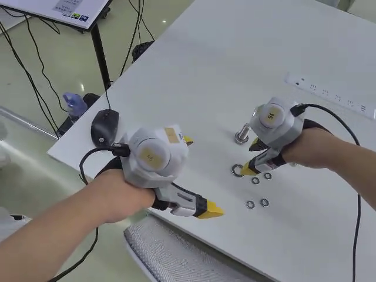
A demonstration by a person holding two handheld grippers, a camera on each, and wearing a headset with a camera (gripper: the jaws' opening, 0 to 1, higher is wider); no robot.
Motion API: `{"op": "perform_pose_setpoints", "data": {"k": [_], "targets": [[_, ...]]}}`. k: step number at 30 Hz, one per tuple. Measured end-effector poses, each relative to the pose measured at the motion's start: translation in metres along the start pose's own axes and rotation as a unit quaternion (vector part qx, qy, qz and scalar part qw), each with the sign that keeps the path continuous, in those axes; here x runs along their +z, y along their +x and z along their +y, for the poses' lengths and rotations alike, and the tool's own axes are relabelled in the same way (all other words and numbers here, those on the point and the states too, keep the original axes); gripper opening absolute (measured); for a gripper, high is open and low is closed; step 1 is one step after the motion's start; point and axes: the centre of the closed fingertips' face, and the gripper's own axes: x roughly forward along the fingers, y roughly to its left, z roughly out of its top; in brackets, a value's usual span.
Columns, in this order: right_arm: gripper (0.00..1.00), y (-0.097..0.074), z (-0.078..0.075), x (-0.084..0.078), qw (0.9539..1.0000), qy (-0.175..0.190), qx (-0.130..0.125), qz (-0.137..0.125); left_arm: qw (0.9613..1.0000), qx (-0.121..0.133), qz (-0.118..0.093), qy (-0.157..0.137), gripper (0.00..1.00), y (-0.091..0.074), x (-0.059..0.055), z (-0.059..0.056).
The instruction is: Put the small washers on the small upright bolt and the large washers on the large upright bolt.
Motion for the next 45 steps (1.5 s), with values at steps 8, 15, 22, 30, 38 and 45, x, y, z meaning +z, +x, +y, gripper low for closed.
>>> {"op": "perform_pose_setpoints", "data": {"k": [8, 15, 22, 30, 38, 45], "targets": [[0.41, 0.019, -0.004, -0.006, 1.0, -0.001, -0.006, 0.003, 1.0, -0.001, 0.005, -0.001, 0.92, -0.002, -0.002, 0.0], [0.41, 0.031, 0.002, -0.011, 0.9999, -0.004, -0.004, 0.009, 1.0, -0.001, 0.004, -0.005, 0.91, -0.003, -0.003, -0.002], [0.4, 0.034, 0.005, -0.01, 0.9999, -0.005, -0.008, 0.012, 1.0, -0.002, 0.009, -0.001, 0.91, -0.003, -0.005, -0.005], [0.39, 0.038, 0.005, -0.011, 0.9997, -0.007, -0.011, 0.019, 0.9999, 0.0, 0.015, -0.002, 0.9, -0.004, -0.01, -0.006], [0.33, 0.037, 0.008, -0.01, 0.9995, -0.007, -0.013, 0.027, 0.9999, 0.0, 0.016, -0.004, 0.89, -0.005, -0.012, -0.007], [0.25, 0.037, 0.007, -0.013, 0.9994, -0.008, -0.014, 0.03, 0.9999, 0.001, 0.015, 0.001, 0.89, -0.004, -0.011, -0.007]]}}
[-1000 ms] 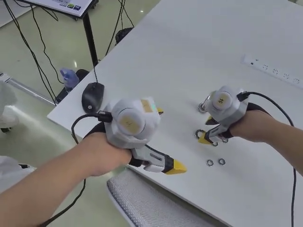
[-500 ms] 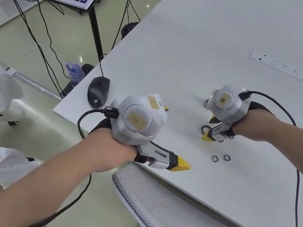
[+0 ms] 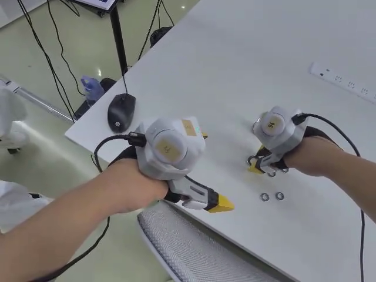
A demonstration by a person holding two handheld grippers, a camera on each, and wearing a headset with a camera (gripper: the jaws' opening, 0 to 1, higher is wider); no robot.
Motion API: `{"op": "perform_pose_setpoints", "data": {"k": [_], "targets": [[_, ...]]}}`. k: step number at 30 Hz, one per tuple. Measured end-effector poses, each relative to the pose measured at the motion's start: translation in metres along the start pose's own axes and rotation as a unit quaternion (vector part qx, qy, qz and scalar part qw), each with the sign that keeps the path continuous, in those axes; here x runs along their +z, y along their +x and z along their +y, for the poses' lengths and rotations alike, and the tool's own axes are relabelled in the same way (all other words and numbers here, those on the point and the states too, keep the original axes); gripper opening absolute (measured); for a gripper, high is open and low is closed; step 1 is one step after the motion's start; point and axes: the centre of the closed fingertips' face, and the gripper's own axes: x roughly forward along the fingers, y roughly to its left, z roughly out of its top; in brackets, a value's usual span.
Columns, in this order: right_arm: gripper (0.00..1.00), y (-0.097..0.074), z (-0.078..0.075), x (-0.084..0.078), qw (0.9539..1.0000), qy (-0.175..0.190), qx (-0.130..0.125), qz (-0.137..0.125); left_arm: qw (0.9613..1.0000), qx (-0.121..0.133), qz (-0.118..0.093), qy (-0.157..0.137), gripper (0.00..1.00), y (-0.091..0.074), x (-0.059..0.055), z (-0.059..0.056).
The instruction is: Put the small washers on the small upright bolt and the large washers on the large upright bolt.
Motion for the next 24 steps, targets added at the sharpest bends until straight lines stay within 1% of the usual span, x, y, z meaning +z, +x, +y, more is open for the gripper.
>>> {"op": "perform_pose_setpoints", "data": {"k": [1, 2, 3, 6, 7, 10, 12, 16, 22, 24], "targets": [[0.25, -0.0002, -0.0001, -0.0004, 1.0, 0.001, 0.0, 0.0, 1.0, 0.0, 0.0, 0.0, 0.89, -0.0001, 0.0001, 0.0], [0.25, 0.0002, -0.0003, -0.0004, 0.9999, 0.011, 0.0, 0.0, 1.0, 0.001, -0.001, -0.001, 0.89, -0.0001, 0.0003, 0.0002], [0.25, 0.0003, -0.0005, -0.0002, 0.9999, 0.011, 0.0, 0.0, 1.0, 0.002, -0.001, -0.001, 0.89, -0.0001, 0.0002, 0.0005], [0.25, 0.001, -0.0003, 0.0004, 0.9999, 0.013, -0.002, 0.008, 1.0, 0.003, 0.002, -0.001, 0.87, 0.0, -0.0021, 0.0013], [0.24, 0.0016, -0.0001, 0.0007, 0.9998, 0.012, -0.003, 0.014, 1.0, 0.003, 0.003, -0.001, 0.87, 0.0002, -0.0026, 0.0011], [0.23, 0.0021, -0.0024, 0.0003, 0.9997, 0.013, -0.002, 0.021, 1.0, 0.003, 0.002, -0.001, 0.87, 0.0001, -0.0022, 0.0011], [0.22, 0.0021, -0.0027, -0.0005, 0.9997, 0.012, -0.003, 0.021, 1.0, 0.003, -0.001, -0.001, 0.87, -0.0002, 0.0, 0.0014], [0.21, 0.0011, -0.0037, -0.0011, 0.9995, 0.027, -0.005, 0.015, 1.0, 0.003, -0.001, 0.001, 0.86, -0.0005, 0.002, 0.0028], [0.21, 0.0003, -0.0031, -0.0026, 0.9994, 0.029, -0.004, 0.021, 1.0, 0.005, 0.0, 0.003, 0.86, -0.0007, 0.003, 0.0044], [0.21, -0.0028, -0.0055, -0.0029, 0.9994, 0.03, -0.007, 0.018, 1.0, 0.004, -0.003, 0.002, 0.86, -0.0012, 0.0042, 0.0034]]}}
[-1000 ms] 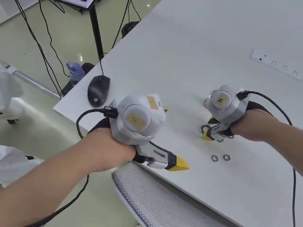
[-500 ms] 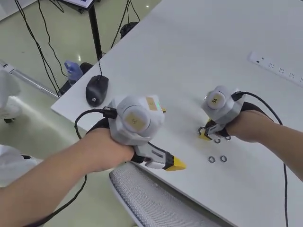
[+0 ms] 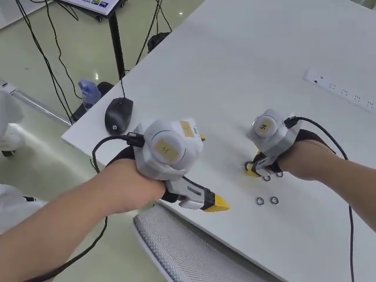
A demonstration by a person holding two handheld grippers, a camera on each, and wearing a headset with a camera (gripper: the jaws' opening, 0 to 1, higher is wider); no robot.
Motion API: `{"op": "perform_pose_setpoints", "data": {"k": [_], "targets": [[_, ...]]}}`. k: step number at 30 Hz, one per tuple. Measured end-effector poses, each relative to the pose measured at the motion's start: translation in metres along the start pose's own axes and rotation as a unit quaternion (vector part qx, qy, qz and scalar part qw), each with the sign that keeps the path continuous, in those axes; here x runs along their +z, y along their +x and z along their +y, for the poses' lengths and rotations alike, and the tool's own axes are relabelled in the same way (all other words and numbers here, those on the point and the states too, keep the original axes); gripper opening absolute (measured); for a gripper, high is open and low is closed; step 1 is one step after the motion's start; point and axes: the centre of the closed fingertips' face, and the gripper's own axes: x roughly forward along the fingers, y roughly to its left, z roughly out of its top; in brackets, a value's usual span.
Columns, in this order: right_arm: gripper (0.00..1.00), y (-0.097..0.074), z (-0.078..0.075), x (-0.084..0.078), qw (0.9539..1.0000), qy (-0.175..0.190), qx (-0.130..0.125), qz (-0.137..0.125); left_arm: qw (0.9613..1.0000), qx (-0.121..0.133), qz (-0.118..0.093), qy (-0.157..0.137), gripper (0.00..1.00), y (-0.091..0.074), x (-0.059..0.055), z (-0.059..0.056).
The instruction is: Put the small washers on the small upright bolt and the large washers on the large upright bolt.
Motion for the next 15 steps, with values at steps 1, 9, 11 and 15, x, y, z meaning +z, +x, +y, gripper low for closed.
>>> {"op": "perform_pose_setpoints", "data": {"k": [1, 9, 11, 15], "targets": [[0.21, -0.002, -0.001, 0.0, 1.0, 0.004, 0.0, -0.002, 1.0, -0.001, -0.001, -0.001, 0.86, 0.0, 0.001, -0.001], [0.21, -0.015, -0.009, -0.004, 0.9997, 0.021, -0.004, -0.008, 1.0, 0.001, 0.0, 0.0, 0.86, -0.001, -0.002, 0.001], [0.21, -0.02, -0.01, -0.006, 0.9997, 0.024, -0.006, -0.008, 1.0, 0.001, -0.002, -0.002, 0.86, -0.002, -0.002, 0.002], [0.21, -0.031, -0.013, -0.007, 0.9994, 0.03, -0.012, -0.009, 1.0, 0.001, -0.002, -0.003, 0.86, -0.002, -0.003, 0.003]]}}
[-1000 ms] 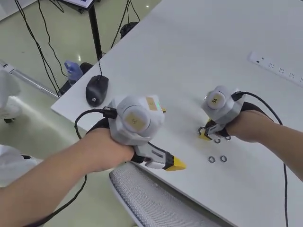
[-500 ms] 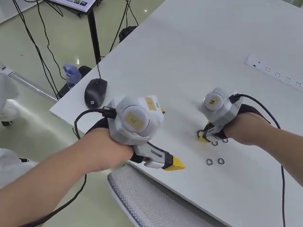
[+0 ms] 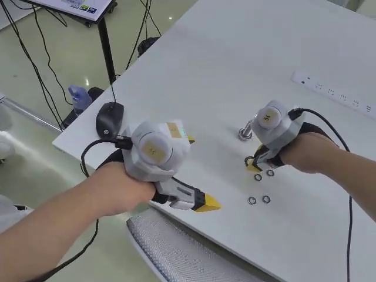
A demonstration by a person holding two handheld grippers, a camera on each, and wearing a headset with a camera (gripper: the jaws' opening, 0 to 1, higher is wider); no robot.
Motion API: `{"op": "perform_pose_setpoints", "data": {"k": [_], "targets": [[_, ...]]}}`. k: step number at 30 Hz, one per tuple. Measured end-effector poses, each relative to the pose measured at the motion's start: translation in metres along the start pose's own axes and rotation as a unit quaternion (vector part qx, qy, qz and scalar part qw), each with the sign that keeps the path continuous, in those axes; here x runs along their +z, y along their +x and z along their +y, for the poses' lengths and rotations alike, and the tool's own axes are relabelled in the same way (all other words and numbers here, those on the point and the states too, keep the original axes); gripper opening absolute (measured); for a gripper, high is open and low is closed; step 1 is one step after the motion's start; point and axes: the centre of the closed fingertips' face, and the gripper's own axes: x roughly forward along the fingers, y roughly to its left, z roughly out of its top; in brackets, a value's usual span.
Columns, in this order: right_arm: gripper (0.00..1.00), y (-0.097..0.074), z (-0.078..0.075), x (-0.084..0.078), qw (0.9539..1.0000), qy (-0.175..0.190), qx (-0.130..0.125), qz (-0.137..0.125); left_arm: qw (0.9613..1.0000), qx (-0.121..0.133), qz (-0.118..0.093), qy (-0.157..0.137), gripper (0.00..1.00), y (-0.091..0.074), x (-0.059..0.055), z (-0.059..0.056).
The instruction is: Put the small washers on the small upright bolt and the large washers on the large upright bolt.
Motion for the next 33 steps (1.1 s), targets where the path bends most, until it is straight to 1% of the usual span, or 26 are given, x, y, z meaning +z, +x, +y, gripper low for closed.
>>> {"op": "perform_pose_setpoints", "data": {"k": [7, 11, 15, 19, 20, 23, 25, 27, 33], "targets": [[0.21, -0.019, -0.008, 0.001, 0.9999, 0.007, -0.01, -0.004, 1.0, -0.004, -0.005, 0.001, 0.87, 0.002, 0.002, -0.002], [0.21, -0.029, -0.018, 0.002, 0.9999, 0.002, -0.016, -0.001, 0.9999, -0.007, -0.011, 0.0, 0.89, 0.004, 0.003, -0.003], [0.21, -0.037, -0.028, 0.003, 0.9998, 0.001, -0.02, 0.0, 0.9999, -0.006, -0.01, 0.003, 0.9, 0.006, 0.003, -0.002], [0.21, -0.043, -0.035, 0.006, 0.9998, 0.011, -0.017, -0.008, 0.9999, -0.008, -0.013, 0.007, 0.91, 0.008, 0.005, 0.001], [0.21, -0.046, -0.037, 0.01, 0.9994, 0.025, -0.014, -0.02, 0.9999, -0.007, -0.013, 0.009, 0.92, 0.008, 0.005, 0.003], [0.21, -0.052, -0.044, 0.016, 0.9992, 0.024, -0.017, -0.027, 0.9998, -0.007, -0.014, 0.009, 0.93, 0.01, 0.005, 0.005], [0.21, -0.054, -0.048, 0.02, 0.9993, 0.018, -0.018, -0.027, 0.9998, -0.008, -0.013, 0.01, 0.93, 0.011, 0.005, 0.006], [0.21, -0.053, -0.059, 0.025, 0.9993, 0.013, -0.02, -0.028, 0.9999, -0.007, -0.011, 0.011, 0.93, 0.012, 0.003, 0.008], [0.21, -0.051, -0.067, 0.039, 0.9993, -0.001, -0.018, -0.032, 0.9999, -0.008, 0.0, 0.008, 0.93, 0.015, -0.003, 0.011]]}}
